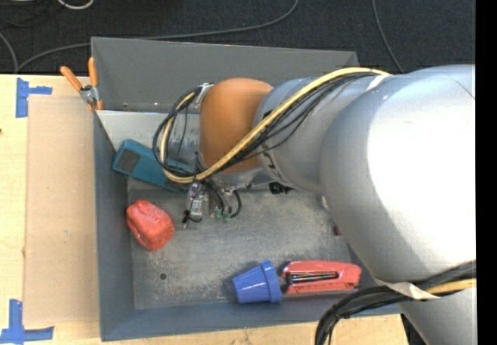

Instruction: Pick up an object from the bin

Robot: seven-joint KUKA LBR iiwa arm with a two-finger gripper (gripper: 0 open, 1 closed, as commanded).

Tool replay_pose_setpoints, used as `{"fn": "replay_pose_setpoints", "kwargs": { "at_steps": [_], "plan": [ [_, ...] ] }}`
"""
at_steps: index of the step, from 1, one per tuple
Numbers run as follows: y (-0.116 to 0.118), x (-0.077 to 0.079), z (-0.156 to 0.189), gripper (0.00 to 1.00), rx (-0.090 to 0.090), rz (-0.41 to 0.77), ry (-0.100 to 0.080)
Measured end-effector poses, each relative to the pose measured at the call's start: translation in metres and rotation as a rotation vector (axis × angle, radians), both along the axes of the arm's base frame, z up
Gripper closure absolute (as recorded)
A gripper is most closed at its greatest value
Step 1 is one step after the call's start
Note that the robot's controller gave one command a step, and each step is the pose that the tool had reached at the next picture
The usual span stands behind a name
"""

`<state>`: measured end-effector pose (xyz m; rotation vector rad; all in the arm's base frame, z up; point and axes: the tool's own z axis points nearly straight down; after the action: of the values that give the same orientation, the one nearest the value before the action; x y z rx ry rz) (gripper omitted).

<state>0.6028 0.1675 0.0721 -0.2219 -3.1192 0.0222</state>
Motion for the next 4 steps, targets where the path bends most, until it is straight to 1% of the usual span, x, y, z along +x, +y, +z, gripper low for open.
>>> {"fn": "replay_pose_setpoints", "kwargs": {
  "at_steps": [1,2,3,4],
  "plan": [
    [0.0,0.0,0.0,1.0,0.0,0.001,0.0],
    [0.006,-0.002,-0.001,1.0,-0.006,0.019,0.004],
    [-0.001,-0.013,0.021,1.0,0.001,0.232,0.008],
    [0.059,-0.052,-0.005,0.0,-0.005,0.079,0.02]
  ]
}}
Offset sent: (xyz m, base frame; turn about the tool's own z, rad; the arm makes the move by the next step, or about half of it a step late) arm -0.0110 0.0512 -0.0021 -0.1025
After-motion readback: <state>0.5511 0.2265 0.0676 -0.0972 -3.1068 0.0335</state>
